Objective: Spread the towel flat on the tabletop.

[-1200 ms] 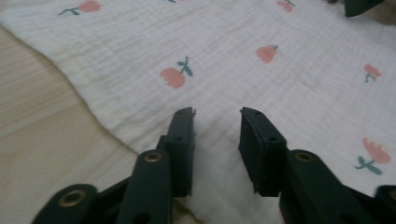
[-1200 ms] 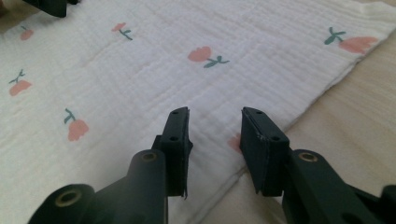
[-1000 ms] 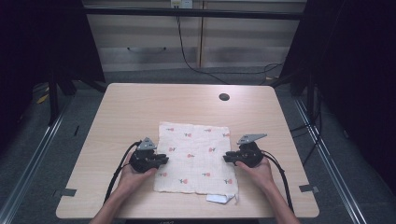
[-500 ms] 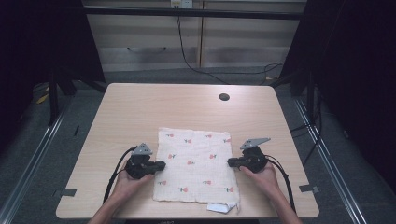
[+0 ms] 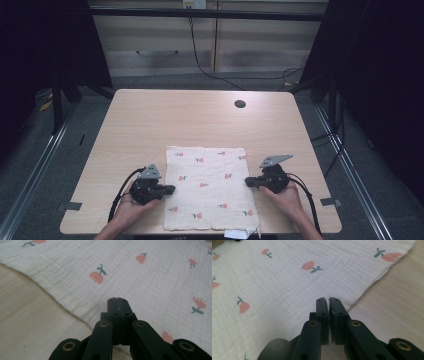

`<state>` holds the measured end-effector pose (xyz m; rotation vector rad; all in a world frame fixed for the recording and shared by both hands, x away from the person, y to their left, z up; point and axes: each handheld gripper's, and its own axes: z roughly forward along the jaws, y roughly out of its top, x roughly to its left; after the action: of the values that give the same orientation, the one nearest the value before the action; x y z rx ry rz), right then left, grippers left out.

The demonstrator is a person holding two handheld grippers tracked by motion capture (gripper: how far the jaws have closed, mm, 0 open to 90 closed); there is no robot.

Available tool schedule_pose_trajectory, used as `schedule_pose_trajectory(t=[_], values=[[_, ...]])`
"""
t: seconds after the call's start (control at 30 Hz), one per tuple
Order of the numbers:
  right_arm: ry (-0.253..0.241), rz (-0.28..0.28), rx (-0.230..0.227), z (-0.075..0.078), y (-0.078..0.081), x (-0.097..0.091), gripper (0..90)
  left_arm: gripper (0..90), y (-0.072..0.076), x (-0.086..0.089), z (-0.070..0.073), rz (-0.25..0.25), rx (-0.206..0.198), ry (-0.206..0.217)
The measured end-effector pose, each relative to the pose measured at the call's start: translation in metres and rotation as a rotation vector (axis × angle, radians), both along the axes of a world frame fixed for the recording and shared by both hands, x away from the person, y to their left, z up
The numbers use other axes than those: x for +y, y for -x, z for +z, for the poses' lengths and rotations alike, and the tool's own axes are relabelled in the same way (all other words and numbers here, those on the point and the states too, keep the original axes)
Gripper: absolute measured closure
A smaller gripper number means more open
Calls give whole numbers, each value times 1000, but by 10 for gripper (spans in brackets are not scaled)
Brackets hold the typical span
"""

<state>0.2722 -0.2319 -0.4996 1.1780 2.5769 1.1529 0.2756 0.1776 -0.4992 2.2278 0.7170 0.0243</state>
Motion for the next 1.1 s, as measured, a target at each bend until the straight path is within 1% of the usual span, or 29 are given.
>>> schedule_pose_trajectory(t=[0.07,0.13,0.2,0.27,0.3,0.37,0.43,0.47,0.5,0.53,0.57,0.63,0.67,0.7,0.73,0.77,0.83,0.9,0.93,1.03,1.1], values=[[-9,-5,7,0,5,-3,866,857,1,-1,2,-1,-7,-7],[-16,-9,5,-1,7,-5,865,828,-2,-1,2,21,1,32],[-14,-13,6,-1,8,-5,864,809,-8,-1,2,44,-2,45],[-1,-12,5,0,9,-3,863,799,-14,-1,3,62,-11,52],[2,-9,7,1,10,-3,863,799,-18,-2,4,73,-11,64],[4,-7,3,1,13,-3,861,802,-25,-5,4,85,-21,51],[8,-9,3,1,16,-3,860,811,-30,-9,-2,94,-29,13],[3,-3,-2,1,18,-4,860,816,-31,-10,-4,90,-38,17],[7,-5,0,1,20,-5,855,820,-31,-11,-4,88,-38,19],[8,-8,0,1,21,-6,843,819,-31,-12,-3,87,-43,13],[-2,-13,7,1,22,-7,831,818,-30,-12,-3,84,-48,10],[-7,-14,1,1,19,-7,802,816,-30,-12,-4,82,-48,11],[0,-14,-12,2,17,-7,789,816,-31,-12,-4,83,-47,10],[-3,-18,-24,4,14,-7,777,816,-30,-12,-4,84,-48,13],[-6,-31,-37,6,10,-8,776,816,-30,-11,-4,87,-52,18],[-15,-43,-46,9,5,-10,775,816,-29,-11,-4,87,-46,20],[-21,-69,-74,13,-7,-13,769,816,-29,-11,-5,86,-48,24],[-37,-90,-87,14,-21,-17,754,814,-28,-11,-4,84,-53,17],[-35,-108,-84,14,-28,-18,752,812,-28,-11,-4,84,-54,18],[-41,-133,-91,11,-47,-18,725,811,-28,-10,-5,83,-49,22],[-43,-136,-95,10,-56,-16,714,811,-29,-10,-5,81,-47,25]])
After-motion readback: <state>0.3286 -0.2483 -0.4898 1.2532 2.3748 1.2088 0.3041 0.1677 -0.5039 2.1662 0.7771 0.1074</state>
